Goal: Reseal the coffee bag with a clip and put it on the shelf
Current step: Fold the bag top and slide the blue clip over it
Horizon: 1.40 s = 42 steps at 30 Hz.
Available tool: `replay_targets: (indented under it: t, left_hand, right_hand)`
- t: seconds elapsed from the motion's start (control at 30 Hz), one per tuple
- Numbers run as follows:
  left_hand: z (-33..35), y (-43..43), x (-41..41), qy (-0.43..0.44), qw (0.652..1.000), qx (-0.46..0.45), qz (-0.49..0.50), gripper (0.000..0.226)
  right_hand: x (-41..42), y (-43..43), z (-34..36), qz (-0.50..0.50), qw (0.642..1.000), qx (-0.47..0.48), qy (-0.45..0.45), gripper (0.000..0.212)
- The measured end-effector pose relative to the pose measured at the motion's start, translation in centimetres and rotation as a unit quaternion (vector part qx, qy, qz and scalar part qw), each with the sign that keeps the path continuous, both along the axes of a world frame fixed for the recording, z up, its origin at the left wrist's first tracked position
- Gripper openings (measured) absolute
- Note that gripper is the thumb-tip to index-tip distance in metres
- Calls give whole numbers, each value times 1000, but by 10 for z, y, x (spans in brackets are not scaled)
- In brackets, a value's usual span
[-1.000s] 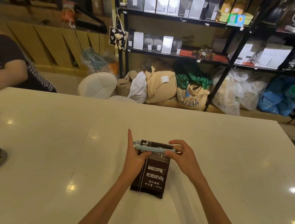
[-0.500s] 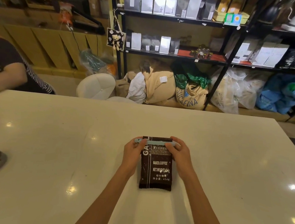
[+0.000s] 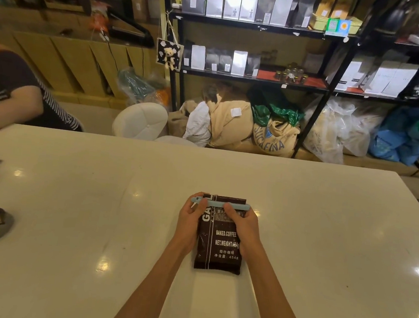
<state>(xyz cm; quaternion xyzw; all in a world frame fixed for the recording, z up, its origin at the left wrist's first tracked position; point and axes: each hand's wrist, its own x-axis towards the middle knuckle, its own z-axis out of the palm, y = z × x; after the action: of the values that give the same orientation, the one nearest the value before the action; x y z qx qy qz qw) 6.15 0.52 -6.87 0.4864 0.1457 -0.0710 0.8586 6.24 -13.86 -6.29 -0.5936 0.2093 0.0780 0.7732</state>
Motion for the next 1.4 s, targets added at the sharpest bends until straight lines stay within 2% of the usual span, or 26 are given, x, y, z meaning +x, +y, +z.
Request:
replay_targets:
  t: [0.2, 0.5, 0.57, 0.63, 0.7, 0.83, 0.9, 1.0, 1.17, 1.27, 1.4]
  left_hand:
    - [-1, -10, -2, 23, 996, 42, 76, 13]
    - [-1, -11, 0, 19, 991, 75, 105, 10]
    - [-1, -11, 0, 4, 993, 97, 69, 14]
    - [-2, -14, -2, -11, 992, 129, -12, 30]
    - [-5, -17, -6, -29, 983, 175, -43, 44]
    - [-3, -10, 0, -42, 967, 245, 47, 40]
    - [3, -7, 4, -42, 970, 227, 71, 40]
    - [11, -17, -6, -51, 977, 198, 53, 37]
    - [12, -24, -30, -52, 952, 300, 33, 37]
    - [17, -16, -29, -44, 927, 368, 57, 34]
    - [20, -11, -33, -51, 918, 389, 60, 30]
  right_hand:
    - [1, 1, 0, -6, 1000, 5, -3, 36]
    - [2, 1, -1, -9, 1000, 11, 0, 34]
    - [2, 2, -3, -19, 1000, 2, 1, 35]
    - [3, 3, -2, -39, 999, -8, -16, 34]
    - [3, 3, 1, -19, 998, -33, -45, 32]
    - [-5, 10, -2, 120, 982, -135, -56, 48]
    - [-12, 14, -9, 83, 976, -191, -61, 44]
    - [-15, 13, -8, -10, 967, -240, -89, 32]
    - [-16, 11, 4, -67, 946, -293, -120, 36]
    - [-21, 17, 8, -35, 951, -287, -107, 38]
    - [-30, 12, 8, 74, 918, -372, -113, 40]
